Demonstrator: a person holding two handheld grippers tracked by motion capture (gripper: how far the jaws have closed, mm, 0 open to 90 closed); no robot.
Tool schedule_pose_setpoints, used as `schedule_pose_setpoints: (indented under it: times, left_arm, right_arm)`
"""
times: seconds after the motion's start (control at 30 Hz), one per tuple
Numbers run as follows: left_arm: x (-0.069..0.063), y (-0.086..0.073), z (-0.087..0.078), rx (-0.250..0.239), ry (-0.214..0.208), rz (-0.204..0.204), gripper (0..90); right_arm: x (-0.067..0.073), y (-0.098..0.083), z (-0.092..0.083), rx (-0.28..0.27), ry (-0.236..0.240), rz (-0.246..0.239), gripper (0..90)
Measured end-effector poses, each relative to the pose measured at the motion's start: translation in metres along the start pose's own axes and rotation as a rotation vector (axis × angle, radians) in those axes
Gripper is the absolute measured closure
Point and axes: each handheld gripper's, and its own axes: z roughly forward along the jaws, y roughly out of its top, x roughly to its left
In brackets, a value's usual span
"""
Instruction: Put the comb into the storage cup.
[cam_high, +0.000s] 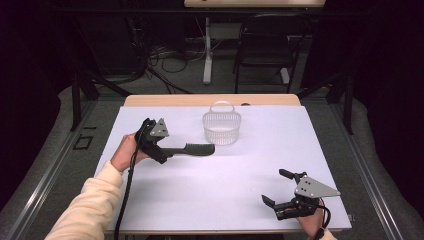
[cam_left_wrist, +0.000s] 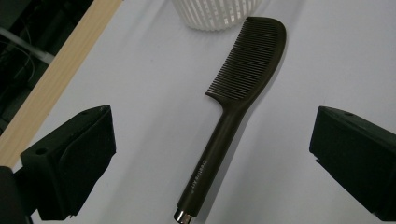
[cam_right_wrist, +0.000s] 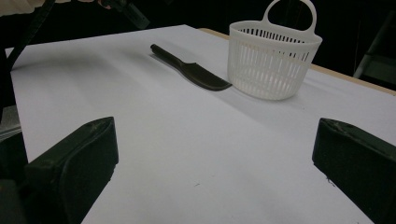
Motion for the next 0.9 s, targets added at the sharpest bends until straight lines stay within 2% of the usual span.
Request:
schedule_pose_setpoints:
  times: [0.3,0.33,0.43,0.7,0.8,0.83,0.9]
  left_arm:
    - [0.004,-0.001,0.012,0.038,-0.025,0.029,0.1]
    - [0.005,-0.001,0.014,0.048,-0.025,0.043,0.1]
    - [0.006,-0.003,0.018,0.058,-0.027,0.052,0.1]
    - [0.009,-0.002,0.027,0.117,-0.063,0.114,0.1]
    - [0.01,-0.002,0.032,0.142,-0.078,0.132,0.1]
    - [0.011,-0.001,0.032,0.148,-0.088,0.126,0.1]
    - [0.013,0.002,0.033,0.147,-0.088,0.137,0.2]
  right_arm:
    - [0.0,0.0,0.0,0.001,0.003,0.0,0.0]
    - [0.0,0.0,0.0,0.0,0.005,0.001,0.0]
    - [0.0,0.0,0.001,0.0,0.005,0.002,0.0]
    - [0.0,0.0,0.001,0.0,0.008,0.001,0.0]
    - [0.0,0.0,0.001,0.002,0.01,0.002,0.0]
    - [0.0,0.0,0.001,0.003,0.01,0.006,0.0]
    - [0.0,0.0,0.001,0.005,0.01,0.006,0.0]
